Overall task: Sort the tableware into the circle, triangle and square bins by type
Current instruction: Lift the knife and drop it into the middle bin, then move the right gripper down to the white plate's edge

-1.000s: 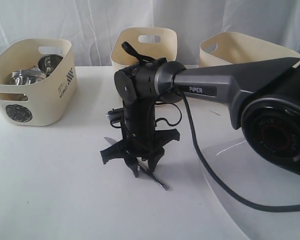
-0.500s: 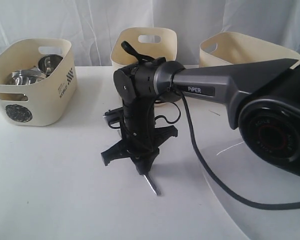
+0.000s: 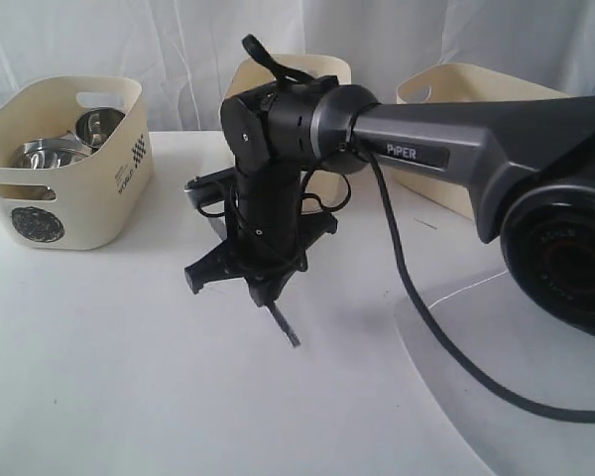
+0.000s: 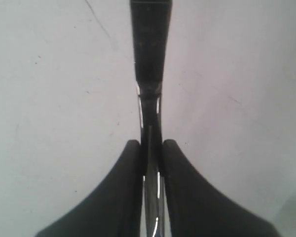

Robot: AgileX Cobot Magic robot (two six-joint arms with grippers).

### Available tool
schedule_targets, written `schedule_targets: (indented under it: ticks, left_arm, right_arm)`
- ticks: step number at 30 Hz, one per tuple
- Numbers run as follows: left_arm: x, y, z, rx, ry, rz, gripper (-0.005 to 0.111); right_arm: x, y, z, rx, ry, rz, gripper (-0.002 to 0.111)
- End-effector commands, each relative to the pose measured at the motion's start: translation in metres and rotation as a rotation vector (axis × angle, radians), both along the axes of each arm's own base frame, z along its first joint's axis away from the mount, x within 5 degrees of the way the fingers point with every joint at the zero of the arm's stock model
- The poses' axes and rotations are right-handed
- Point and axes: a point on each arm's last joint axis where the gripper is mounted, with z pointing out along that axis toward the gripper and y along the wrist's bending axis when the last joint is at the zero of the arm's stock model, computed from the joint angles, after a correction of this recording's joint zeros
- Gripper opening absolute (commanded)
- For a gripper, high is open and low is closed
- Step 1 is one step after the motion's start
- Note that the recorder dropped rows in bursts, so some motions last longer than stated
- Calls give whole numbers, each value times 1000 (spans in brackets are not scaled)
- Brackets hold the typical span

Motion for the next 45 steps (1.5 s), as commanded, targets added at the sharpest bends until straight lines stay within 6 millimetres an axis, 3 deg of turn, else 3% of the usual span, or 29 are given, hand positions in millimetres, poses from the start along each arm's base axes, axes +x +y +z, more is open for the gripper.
schedule_targets:
  ticks: [1,5,9,14,21,25,29,34,37,39,42,43,45]
  left_arm:
    - [0,0,-1,-7,-2,1,0]
    - [0,0,-1,-5,-2,1,0]
    - [0,0,-1,-5,-2,1,0]
    - [0,0,-1,-5,-2,1,0]
    - [0,0,-1,-5,-2,1,0]
    - [0,0,-1,-5,-2,1,0]
    - [0,0,-1,-5,-2,1,0]
    - [0,0,-1,-5,-2,1,0]
    - [0,0,-1,-5,-2,1,0]
    - [0,0,-1,-5,-2,1,0]
    - [0,0,-1,-5,-2,1,0]
    - [0,0,-1,-5,-2,1,0]
    - [0,0,-1,-5,-2,1,0]
  right_arm:
    - [-4,6,25,135,5,33,0]
    - [4,4,74,301,-111,43,0]
    - [18,-18,117,504,-175,19,0]
    - [40,-67,135,704,-174,-61,0]
    - [68,-118,134,742,-318,-76,0]
    - [88,-131,134,820,-476,-102,0]
    - [110,-132,127,890,-676,-134,0]
    - [140,-140,95,906,-827,-297,0]
    - [150,-144,69,856,-826,-361,0]
    - [152,-143,55,846,-797,-350,6]
    - [153,-141,45,835,-772,-328,25]
    - [153,-141,44,827,-773,-321,39]
    - [152,-145,52,840,-780,-327,45]
